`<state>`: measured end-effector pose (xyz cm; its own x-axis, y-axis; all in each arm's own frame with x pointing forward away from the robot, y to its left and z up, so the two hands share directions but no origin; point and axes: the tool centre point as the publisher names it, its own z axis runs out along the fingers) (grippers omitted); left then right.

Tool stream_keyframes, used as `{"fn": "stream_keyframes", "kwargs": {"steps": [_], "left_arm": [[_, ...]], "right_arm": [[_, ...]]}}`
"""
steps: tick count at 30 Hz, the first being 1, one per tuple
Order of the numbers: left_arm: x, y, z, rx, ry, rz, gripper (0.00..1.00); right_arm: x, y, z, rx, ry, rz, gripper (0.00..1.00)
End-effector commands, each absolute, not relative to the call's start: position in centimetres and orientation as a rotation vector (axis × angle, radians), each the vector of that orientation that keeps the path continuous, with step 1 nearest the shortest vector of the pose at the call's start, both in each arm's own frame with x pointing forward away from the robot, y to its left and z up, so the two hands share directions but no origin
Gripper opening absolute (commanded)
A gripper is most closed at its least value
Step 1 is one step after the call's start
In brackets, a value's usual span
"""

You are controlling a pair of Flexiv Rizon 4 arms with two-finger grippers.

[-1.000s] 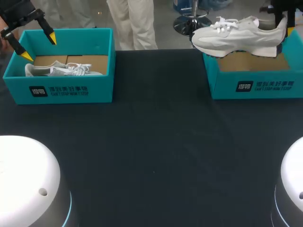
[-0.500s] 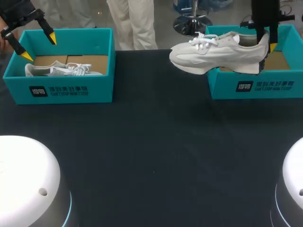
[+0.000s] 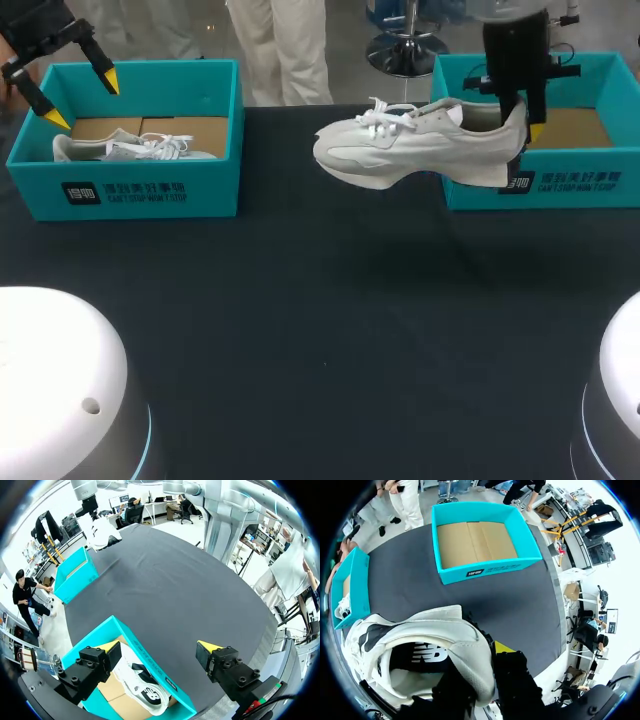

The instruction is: Take the shoe out of the shoebox, open the shoe tongue, remove and reinsert the insole, then place the shoe into the shoebox

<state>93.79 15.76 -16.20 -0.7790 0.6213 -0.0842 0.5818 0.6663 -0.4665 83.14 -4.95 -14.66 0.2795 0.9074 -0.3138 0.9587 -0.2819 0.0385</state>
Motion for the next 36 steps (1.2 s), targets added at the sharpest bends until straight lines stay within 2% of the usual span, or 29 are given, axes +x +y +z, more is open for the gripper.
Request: {"fn": "stream_keyframes", "kwargs": {"steps": [1,26,36], "left_arm": [[93.8,15.8,-16.2,-1.011,-2.793,0.737,1.00],[93.8,15.8,-16.2,-1.011,-2.793,0.737,1.00],[93.8,15.8,-16.2,-1.011,-2.793,0.737,1.00]], "right_arm": [[83.2,-4.8,-14.4,2.327,1.729,-0.343,0.00],[83.2,-4.8,-14.4,2.327,1.729,-0.343,0.00],[77.9,-2.4,-14.3,2.281,1.692,-0.385,0.00]]}}
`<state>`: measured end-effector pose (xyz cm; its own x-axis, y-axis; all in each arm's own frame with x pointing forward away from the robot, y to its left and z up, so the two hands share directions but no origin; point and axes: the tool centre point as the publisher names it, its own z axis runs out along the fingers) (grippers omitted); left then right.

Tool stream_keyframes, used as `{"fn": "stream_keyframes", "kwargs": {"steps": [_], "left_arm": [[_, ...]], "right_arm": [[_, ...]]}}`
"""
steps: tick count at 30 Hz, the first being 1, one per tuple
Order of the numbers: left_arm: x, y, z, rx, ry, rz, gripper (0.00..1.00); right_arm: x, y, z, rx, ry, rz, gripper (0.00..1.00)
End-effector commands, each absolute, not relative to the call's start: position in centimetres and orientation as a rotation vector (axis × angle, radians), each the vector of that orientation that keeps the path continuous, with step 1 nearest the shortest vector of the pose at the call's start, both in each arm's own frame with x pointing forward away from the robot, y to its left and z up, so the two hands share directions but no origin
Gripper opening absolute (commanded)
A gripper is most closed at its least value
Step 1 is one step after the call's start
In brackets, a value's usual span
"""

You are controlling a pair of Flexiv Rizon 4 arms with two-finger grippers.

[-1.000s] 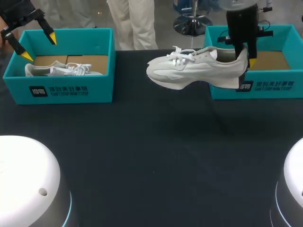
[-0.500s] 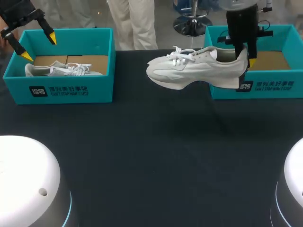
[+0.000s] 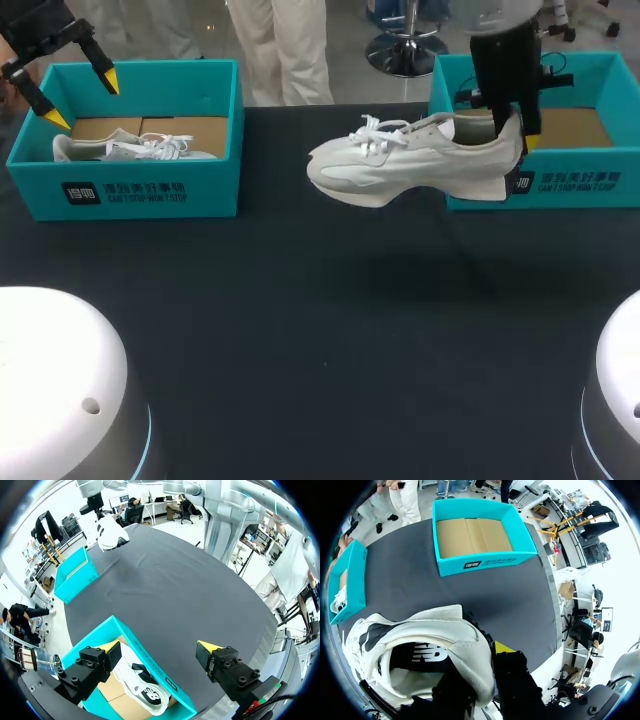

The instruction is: Take the shoe out of the shoebox, open the shoe tongue, remove and reinsert the insole, then place the shoe into the shoebox

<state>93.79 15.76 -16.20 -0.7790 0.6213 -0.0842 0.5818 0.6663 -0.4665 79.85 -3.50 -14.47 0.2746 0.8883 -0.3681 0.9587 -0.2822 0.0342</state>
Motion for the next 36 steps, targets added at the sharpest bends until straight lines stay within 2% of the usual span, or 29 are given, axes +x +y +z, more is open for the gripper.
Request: {"fn": "stream_keyframes", "kwargs": {"steps": [1,17,36], "left_arm": [[93.8,15.8,-16.2,-1.011,-2.793,0.737,1.00],[93.8,15.8,-16.2,-1.011,-2.793,0.737,1.00],[93.8,15.8,-16.2,-1.011,-2.793,0.737,1.00]], "right_arm": [[77.3,-2.0,-14.4,2.281,1.691,-0.386,0.00],[70.2,3.9,-16.8,2.293,1.697,-0.397,0.00],[69.3,5.5,-18.2,2.302,1.711,-0.428,0.00]]}}
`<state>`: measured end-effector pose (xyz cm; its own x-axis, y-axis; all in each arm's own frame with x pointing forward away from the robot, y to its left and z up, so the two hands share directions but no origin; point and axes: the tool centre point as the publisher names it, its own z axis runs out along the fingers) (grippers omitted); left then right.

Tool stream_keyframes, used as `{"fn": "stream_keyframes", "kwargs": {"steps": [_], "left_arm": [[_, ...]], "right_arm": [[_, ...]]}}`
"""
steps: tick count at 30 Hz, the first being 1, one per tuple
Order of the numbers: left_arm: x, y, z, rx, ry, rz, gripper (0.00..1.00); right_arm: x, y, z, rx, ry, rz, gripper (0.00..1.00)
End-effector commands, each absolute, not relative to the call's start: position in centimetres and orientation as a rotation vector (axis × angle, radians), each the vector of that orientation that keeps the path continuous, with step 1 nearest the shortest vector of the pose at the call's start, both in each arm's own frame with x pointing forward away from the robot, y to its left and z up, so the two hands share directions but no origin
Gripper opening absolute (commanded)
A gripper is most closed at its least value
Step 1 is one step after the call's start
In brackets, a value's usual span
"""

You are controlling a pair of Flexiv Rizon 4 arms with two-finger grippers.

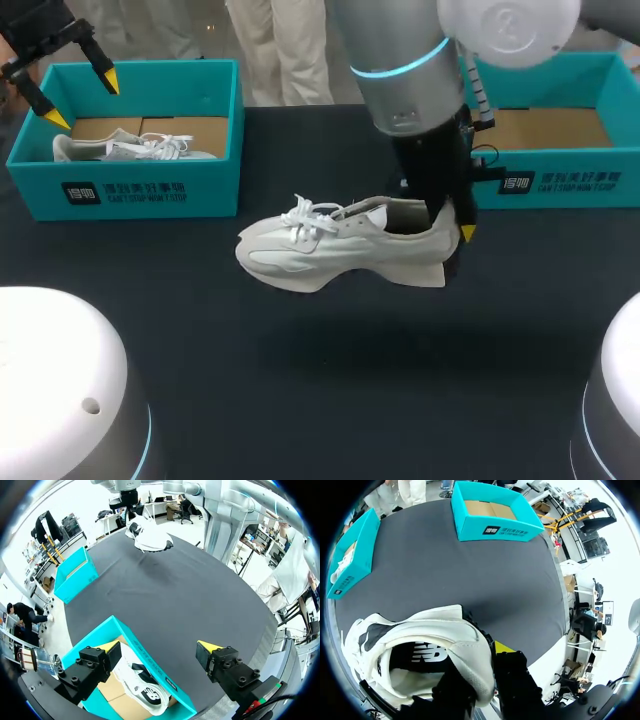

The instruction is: Take the shoe out of the shoebox, open the shoe tongue, remove and reinsert the insole, then place the shoe into the shoebox

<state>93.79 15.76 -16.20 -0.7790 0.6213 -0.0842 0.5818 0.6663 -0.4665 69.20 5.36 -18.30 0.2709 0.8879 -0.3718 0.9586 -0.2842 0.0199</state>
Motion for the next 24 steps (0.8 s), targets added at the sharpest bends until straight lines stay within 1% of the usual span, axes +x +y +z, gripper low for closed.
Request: {"fn": "stream_keyframes", "kwargs": {"steps": [1,15,24], "left_arm": [[93.8,15.8,-16.2,-1.011,-2.793,0.737,1.00],[93.8,15.8,-16.2,-1.011,-2.793,0.737,1.00],[93.8,15.8,-16.2,-1.011,-2.793,0.737,1.00]], "right_arm": [[69.3,5.5,-18.2,2.302,1.711,-0.428,0.00],[72.0,5.7,-24.1,2.272,1.752,-0.330,0.00],[72.9,5.6,-29.8,2.254,1.785,-0.341,0.00]]}}
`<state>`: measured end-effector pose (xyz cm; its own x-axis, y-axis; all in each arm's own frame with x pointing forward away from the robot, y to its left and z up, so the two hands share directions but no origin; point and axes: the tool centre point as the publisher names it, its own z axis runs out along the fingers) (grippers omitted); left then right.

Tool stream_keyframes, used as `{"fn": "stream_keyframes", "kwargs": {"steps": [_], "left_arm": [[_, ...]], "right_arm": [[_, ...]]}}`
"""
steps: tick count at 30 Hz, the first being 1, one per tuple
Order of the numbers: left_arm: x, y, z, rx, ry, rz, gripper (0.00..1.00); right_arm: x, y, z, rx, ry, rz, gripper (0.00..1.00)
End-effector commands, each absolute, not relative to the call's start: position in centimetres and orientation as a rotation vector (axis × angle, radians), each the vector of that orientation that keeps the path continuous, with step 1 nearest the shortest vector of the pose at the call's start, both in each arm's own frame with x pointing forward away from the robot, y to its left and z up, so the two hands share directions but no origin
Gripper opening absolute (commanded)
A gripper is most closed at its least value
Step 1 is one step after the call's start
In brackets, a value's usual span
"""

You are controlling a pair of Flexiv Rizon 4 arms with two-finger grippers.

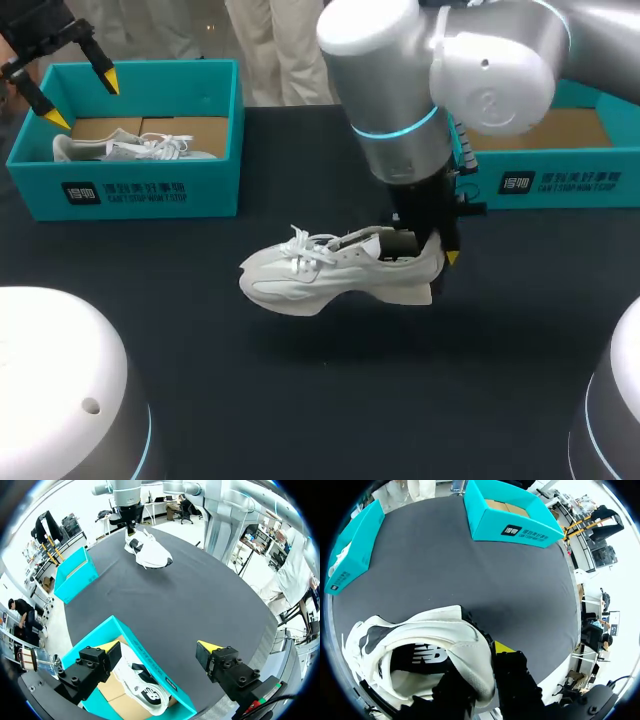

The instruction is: Take the shoe out of the shoebox, open the shoe tongue, remove and reinsert the insole, then place the shoe into the shoebox

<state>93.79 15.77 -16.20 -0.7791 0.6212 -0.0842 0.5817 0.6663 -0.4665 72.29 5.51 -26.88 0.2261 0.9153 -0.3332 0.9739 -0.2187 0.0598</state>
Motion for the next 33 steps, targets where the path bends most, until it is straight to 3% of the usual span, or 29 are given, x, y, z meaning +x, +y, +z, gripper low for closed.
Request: {"fn": "stream_keyframes", "kwargs": {"steps": [1,16,27,28,30,31,33], "left_arm": [[93.8,15.8,-16.2,-1.011,-2.793,0.737,1.00],[93.8,15.8,-16.2,-1.011,-2.793,0.737,1.00],[93.8,15.8,-16.2,-1.011,-2.793,0.737,1.00],[93.8,15.8,-16.2,-1.011,-2.793,0.737,1.00],[93.8,15.8,-16.2,-1.011,-2.793,0.737,1.00],[93.8,15.8,-16.2,-1.011,-2.793,0.737,1.00],[93.8,15.8,-16.2,-1.011,-2.793,0.737,1.00]], "right_arm": [[72.9,5.6,-30.4,2.257,1.780,-0.351,0.00],[73.7,4.6,-37.1,2.305,1.747,-0.411,0.00],[73.7,4.2,-37.9,2.301,1.761,-0.389,0.00],[73.7,4.1,-37.8,2.299,1.762,-0.388,0.08],[73.7,4.1,-37.5,2.295,1.764,-0.388,0.45],[73.7,4.1,-37.3,2.294,1.764,-0.387,0.50],[73.5,4.2,-36.8,2.295,1.766,-0.373,1.00]]}}
